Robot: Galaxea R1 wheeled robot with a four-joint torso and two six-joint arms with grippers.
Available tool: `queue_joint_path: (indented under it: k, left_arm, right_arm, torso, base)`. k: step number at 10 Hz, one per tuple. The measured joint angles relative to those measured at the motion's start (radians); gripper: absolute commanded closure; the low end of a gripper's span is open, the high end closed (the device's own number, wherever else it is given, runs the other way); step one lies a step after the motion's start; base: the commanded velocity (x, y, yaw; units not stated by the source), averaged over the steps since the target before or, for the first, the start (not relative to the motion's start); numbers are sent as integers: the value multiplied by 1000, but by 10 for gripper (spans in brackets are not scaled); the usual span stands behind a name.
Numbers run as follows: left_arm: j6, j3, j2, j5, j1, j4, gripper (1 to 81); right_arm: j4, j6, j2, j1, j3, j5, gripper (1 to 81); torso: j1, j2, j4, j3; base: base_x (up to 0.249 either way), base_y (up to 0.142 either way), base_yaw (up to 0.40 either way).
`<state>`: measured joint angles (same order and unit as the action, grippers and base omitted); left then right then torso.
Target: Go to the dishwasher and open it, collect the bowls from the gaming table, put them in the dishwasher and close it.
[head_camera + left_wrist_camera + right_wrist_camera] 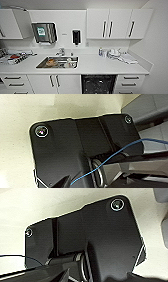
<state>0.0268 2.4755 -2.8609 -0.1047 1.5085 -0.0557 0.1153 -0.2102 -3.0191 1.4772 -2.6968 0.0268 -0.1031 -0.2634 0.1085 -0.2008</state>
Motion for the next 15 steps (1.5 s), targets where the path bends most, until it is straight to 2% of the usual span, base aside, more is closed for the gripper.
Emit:
queue_joint_path:
  k: [5, 9, 15]
  left_arm:
    - [0, 1, 13, -3, 0, 0, 10]
    - [0, 1, 18, -1, 2, 19, 10]
    - [0, 1, 18, -3, 2, 19, 10]
  right_arm:
    - [-1, 0, -1, 8, 0, 0, 10]
    - [-1, 1, -1, 3, 1, 3, 10]
    - [0, 1, -11, 8, -4, -1, 10]
  torso:
    - [1, 0, 0, 0]
    - [1, 0, 0, 0]
    - [1, 0, 0, 0]
  base:
    - [0, 0, 234]
    - [0, 0, 340]
    - [0, 0, 343]
